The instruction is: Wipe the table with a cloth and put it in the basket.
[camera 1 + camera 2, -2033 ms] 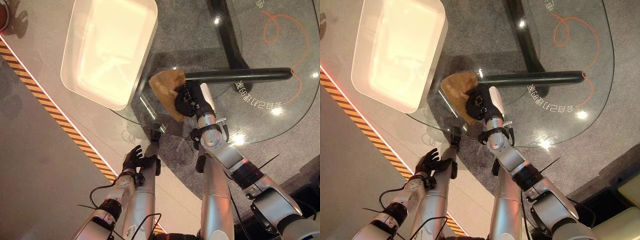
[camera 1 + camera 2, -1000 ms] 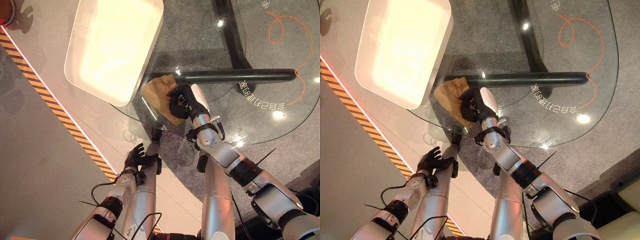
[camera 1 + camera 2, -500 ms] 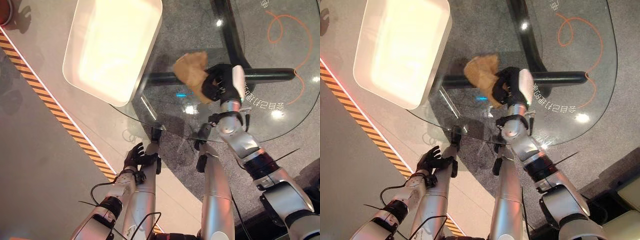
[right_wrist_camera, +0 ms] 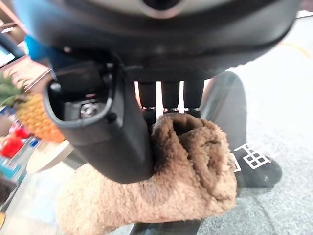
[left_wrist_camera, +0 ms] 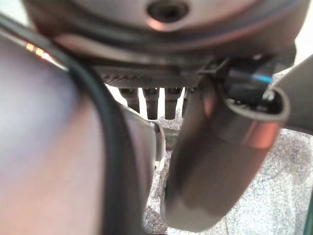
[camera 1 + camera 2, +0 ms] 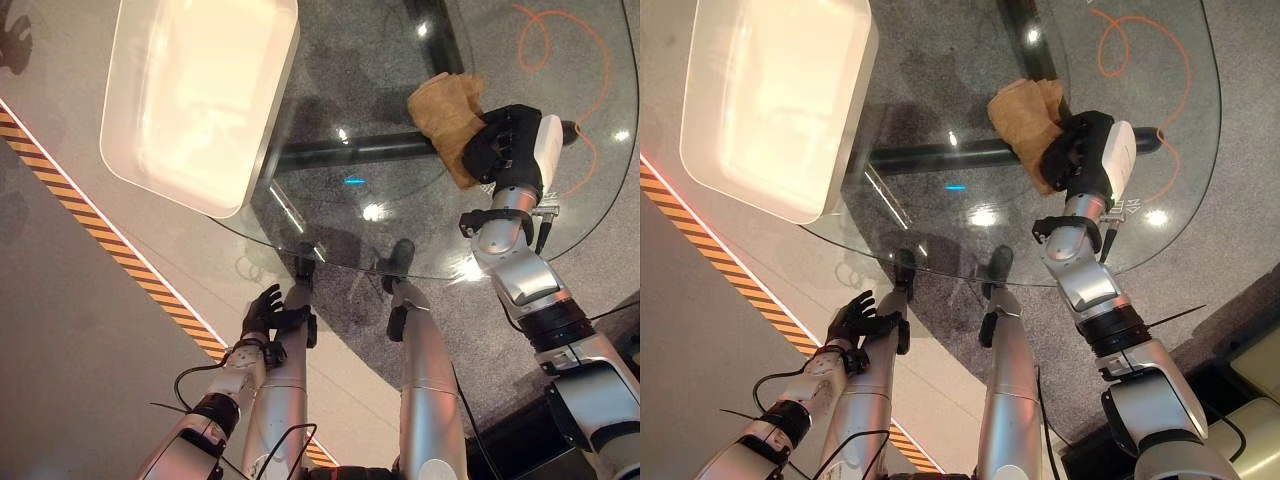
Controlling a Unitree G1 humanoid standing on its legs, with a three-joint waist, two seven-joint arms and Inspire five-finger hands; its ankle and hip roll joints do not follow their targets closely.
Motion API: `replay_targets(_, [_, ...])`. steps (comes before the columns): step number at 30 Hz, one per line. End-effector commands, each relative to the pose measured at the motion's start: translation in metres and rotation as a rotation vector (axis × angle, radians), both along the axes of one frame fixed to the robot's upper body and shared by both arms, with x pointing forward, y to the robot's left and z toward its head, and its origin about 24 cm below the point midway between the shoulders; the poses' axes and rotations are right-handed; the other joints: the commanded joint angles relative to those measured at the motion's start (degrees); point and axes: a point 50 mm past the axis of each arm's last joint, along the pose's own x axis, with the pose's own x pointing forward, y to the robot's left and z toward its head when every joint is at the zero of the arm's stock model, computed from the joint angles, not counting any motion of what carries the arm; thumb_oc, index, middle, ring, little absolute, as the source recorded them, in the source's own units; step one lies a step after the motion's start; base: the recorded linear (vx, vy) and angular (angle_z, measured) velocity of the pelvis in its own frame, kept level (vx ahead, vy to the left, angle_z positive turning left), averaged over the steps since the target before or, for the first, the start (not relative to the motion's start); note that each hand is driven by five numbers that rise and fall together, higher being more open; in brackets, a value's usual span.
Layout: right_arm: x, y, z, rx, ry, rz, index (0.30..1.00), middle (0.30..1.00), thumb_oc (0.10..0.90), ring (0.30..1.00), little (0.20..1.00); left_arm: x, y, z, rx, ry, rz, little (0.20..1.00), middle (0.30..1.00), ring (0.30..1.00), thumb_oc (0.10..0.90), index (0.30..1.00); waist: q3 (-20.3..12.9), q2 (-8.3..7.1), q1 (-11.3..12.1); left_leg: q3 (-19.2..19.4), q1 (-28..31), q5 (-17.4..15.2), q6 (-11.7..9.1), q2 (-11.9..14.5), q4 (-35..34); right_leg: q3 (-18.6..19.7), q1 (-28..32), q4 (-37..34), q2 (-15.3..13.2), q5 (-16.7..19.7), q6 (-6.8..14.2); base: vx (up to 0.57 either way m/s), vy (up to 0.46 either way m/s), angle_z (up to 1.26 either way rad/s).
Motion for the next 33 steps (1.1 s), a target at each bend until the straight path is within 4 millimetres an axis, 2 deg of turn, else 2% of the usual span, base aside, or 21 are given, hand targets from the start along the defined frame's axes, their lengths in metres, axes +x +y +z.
replay_targets(1, [-0.022, -0.048, 0.039, -0.001, -0.240, -0.194, 0.300, 0.300, 0.100, 0.300, 0.200, -0.059, 0.017, -0.045, -0.006, 0.174, 0.051, 0.900, 0.900, 0.900, 0.800, 0.900, -1.3, 0.80, -0.2, 5.5, -1.5, -2.7, 3.2, -3.3, 2.3, 1.6, 0.1, -5.8, 5.3, 4.8, 1.6, 0.00, -0.009, -0.03])
replay_targets(4, [-0.026, -0.060, 0.039, 0.037, -0.268, -0.240, 0.300, 0.300, 0.100, 0.300, 0.200, -0.059, 0.019, -0.044, -0.006, 0.170, 0.054, 0.900, 0.900, 0.900, 0.800, 0.900, -1.3, 0.82, -0.4, 5.5, -1.6, -2.7, 3.2, -3.3, 2.2, 1.6, 0.1, -6.1, 5.3, 4.9, 1.6, 0.00, -0.010, -0.06])
replay_targets(11, [-0.034, -0.071, 0.042, 0.099, -0.355, -0.310, 0.300, 0.300, 0.100, 0.300, 0.200, -0.058, 0.020, -0.043, -0.014, 0.163, 0.064, 0.900, 0.900, 0.900, 0.800, 0.900, -1.3, 0.92, -0.6, 5.5, -1.6, -2.6, 3.2, -3.4, 1.8, 1.8, 0.1, -6.3, 5.4, 4.9, 1.7, 0.00, 0.000, -0.05])
replay_targets(20, [-0.039, -0.064, 0.049, 0.136, -0.446, -0.307, 0.300, 0.300, 0.100, 0.300, 0.200, -0.055, 0.017, -0.041, -0.025, 0.159, 0.073, 0.900, 0.900, 0.900, 0.800, 0.900, -1.3, 1.19, -0.5, 5.3, -1.6, -2.5, 3.1, -3.6, 1.6, 1.6, 0.3, -6.6, 5.3, 4.8, 1.7, 0.00, 0.000, 0.00])
replay_targets(33, [-0.034, -0.045, 0.048, 0.104, -0.402, -0.180, 0.300, 0.300, 0.100, 0.300, 0.200, -0.053, 0.014, -0.040, -0.029, 0.149, 0.072, 0.900, 0.900, 0.900, 0.800, 0.900, -1.3, 1.18, -0.3, 5.1, -1.7, -2.5, 3.1, -3.8, 1.7, 1.3, 0.3, -6.4, 5.3, 4.6, 1.6, 0.00, 0.000, 0.00])
